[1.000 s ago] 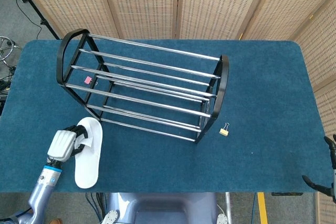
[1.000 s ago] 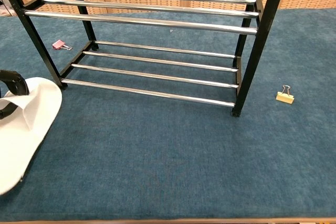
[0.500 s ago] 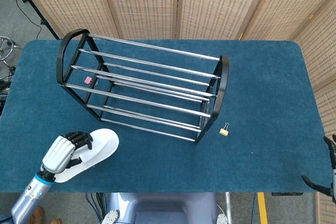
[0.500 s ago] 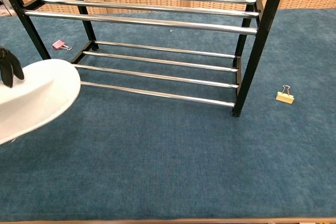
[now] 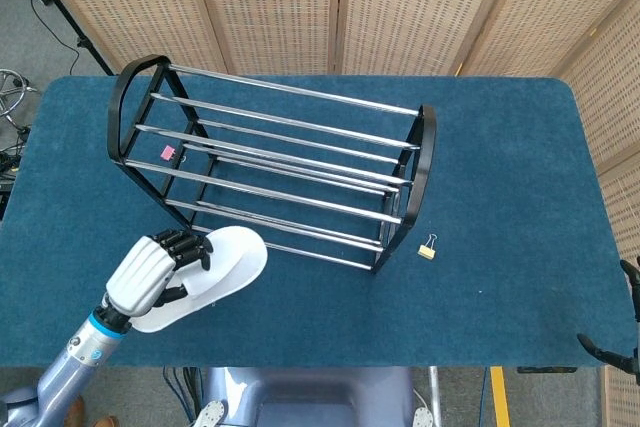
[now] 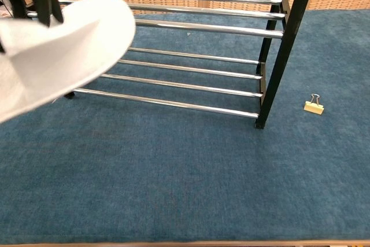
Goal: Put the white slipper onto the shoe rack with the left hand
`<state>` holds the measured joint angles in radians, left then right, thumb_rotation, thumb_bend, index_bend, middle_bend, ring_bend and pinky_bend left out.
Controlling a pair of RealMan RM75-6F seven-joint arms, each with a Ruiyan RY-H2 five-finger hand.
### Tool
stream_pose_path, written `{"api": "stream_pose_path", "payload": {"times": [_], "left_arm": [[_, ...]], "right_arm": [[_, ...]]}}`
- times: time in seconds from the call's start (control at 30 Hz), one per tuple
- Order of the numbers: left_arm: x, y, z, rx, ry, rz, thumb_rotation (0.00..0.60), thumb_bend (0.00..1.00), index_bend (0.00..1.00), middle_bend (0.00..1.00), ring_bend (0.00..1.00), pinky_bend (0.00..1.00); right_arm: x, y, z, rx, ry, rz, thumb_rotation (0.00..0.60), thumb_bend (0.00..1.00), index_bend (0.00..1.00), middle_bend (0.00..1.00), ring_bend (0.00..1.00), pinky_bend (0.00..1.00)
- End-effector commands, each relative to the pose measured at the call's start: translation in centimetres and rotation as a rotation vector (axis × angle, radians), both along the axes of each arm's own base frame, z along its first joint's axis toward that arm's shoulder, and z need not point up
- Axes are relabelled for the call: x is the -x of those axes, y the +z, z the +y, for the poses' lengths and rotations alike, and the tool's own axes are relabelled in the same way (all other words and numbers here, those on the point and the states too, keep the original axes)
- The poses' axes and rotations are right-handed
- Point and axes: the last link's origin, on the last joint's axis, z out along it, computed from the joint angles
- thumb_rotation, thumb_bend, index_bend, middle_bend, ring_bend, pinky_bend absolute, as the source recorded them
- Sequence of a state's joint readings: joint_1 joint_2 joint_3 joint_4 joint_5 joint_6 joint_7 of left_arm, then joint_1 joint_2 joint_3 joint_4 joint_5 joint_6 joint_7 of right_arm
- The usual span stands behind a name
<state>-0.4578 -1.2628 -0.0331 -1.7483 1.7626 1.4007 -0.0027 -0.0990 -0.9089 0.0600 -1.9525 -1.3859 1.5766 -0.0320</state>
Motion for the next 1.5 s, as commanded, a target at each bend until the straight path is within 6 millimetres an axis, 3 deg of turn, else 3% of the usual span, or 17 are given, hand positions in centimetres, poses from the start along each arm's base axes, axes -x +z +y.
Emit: {"api": "stream_pose_path", "payload": {"times": [0.03,0.23,0.5,0.83,1.1,1.5], "left_arm": [[-2.1,0.8,1.5,-0.025,-0.004,0.028,0.6,0.65,0.66,0.46,0.41,0.54],[-5.2,0.7,4.4,-0.045,0.033,0.073,0.6,0.65,0.66,0.46,0.41,0.54],[-7.2,-0.9,7.0,-0.034,0.08,0.096,0.6,0.65,0.66,0.46,0.41,0.54],[-8.6,-3.0,10.0,-0.038,0.132,0.126,0.6,0.64,0.66,0.46,0.42,0.54],[-9.3,-2.7,12.4,-0.073,0.184,0.138,0.6,0.64,0.66,0.46,0.42,0.54],[-9.5,-2.2,13.4,-0.155,0.32,0.21,0.6,0.63,0.66,0.46,0.42,0.54]], "right_arm": [[0.0,0.0,0.0,-0.001,0.0,-0.001,0.6,0.0,0.0,0.0,0.0,0.0],[0.2,0.0,-0.2,-0.005,-0.004,-0.005,0.6,0.0,0.0,0.0,0.0,0.0],[0.7,0.3,-0.6,-0.001,-0.022,-0.021,0.6,0.0,0.0,0.0,0.0,0.0],[1.3,0.7,-0.8,0.008,-0.045,-0.04,0.6,0.0,0.0,0.0,0.0,0.0],[1.7,0.7,-1.1,0.003,-0.058,-0.053,0.6,0.0,0.0,0.0,0.0,0.0],[1.8,0.8,-1.1,0.001,-0.058,-0.06,0.6,0.0,0.0,0.0,0.0,0.0]]}}
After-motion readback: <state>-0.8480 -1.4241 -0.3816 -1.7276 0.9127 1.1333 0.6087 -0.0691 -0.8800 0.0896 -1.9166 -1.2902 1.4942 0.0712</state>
